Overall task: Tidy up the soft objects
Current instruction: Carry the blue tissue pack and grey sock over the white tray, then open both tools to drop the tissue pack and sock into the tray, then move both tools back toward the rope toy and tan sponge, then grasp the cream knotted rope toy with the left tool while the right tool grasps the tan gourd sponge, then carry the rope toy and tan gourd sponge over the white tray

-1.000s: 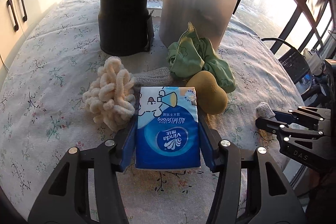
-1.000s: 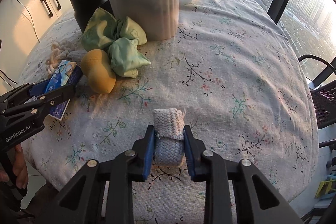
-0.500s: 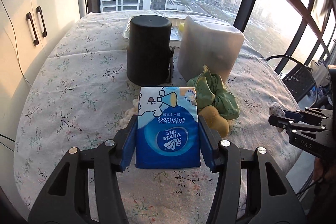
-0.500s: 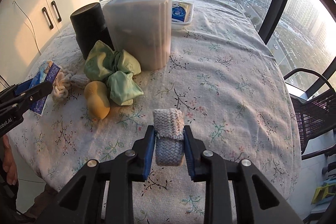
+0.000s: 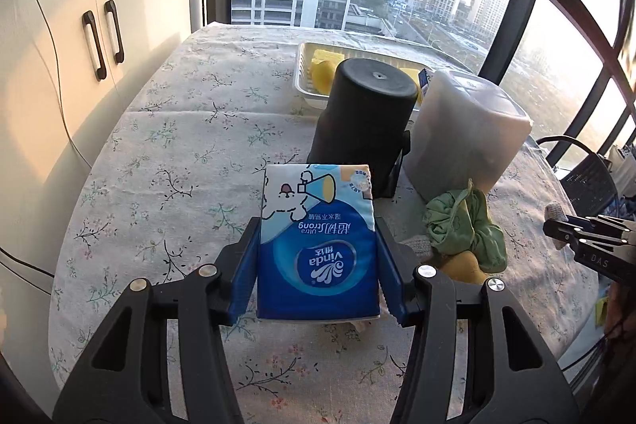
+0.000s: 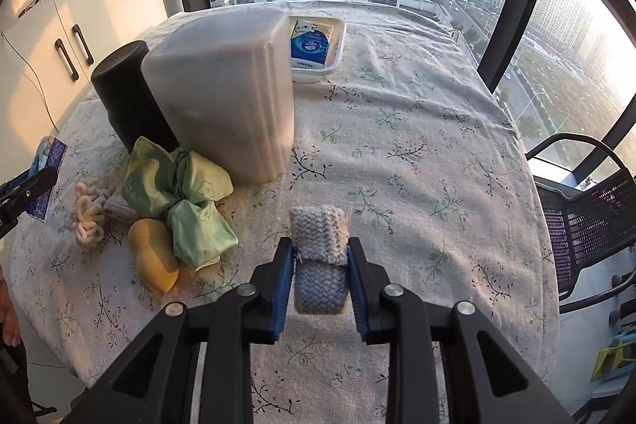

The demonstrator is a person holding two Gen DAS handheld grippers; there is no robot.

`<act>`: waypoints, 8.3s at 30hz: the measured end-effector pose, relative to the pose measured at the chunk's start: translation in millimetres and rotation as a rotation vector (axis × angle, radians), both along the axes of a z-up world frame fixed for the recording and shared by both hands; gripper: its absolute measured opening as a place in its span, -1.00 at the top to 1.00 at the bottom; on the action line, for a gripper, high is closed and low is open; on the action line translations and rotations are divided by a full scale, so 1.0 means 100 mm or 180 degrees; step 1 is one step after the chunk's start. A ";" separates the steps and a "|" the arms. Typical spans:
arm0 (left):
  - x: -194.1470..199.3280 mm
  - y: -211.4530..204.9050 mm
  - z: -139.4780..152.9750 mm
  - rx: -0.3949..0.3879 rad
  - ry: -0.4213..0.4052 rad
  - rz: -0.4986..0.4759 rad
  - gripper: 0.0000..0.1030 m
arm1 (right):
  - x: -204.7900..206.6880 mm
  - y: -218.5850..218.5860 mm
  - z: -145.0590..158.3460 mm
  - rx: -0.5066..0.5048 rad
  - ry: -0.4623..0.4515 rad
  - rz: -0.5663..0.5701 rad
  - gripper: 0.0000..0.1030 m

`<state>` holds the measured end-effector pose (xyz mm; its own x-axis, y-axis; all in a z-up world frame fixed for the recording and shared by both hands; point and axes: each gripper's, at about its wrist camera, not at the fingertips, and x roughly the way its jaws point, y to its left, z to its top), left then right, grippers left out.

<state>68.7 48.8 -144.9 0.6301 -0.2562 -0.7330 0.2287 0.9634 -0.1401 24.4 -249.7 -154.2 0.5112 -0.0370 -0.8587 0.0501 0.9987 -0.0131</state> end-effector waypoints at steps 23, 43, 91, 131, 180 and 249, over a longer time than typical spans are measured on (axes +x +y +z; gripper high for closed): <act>1.20 0.37 -0.16 0.0179 0.0091 0.0454 0.02 | 1.14 -0.36 -0.08 -0.0188 0.0074 -0.0125 0.45; 2.61 -0.17 -0.12 0.0229 -0.0123 -0.0059 0.02 | 2.51 -0.45 0.11 -0.0143 -0.0154 0.0133 0.45; 2.83 -0.67 0.17 0.0172 0.0018 -0.0641 -0.02 | 2.95 -0.10 0.26 -0.0221 -0.0194 0.0653 -0.27; 0.79 0.59 -0.63 0.0130 0.0554 0.0037 -0.02 | 0.52 -0.76 -0.47 -0.0014 0.0300 -0.0310 -0.27; -0.21 -0.21 -0.47 0.0025 0.0158 -0.0470 0.38 | -0.12 1.01 -0.25 0.0782 0.0144 0.0716 0.28; -0.38 0.02 -0.09 -0.0036 -0.0067 -0.0252 0.38 | -0.76 0.22 0.32 0.0537 -0.0055 0.0654 0.28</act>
<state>30.5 51.1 -153.7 0.6227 -0.3140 -0.7167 0.3073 0.9405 -0.1451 -51.8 -227.6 -121.9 0.5078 0.2120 -0.8350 -0.1551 0.9759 0.1535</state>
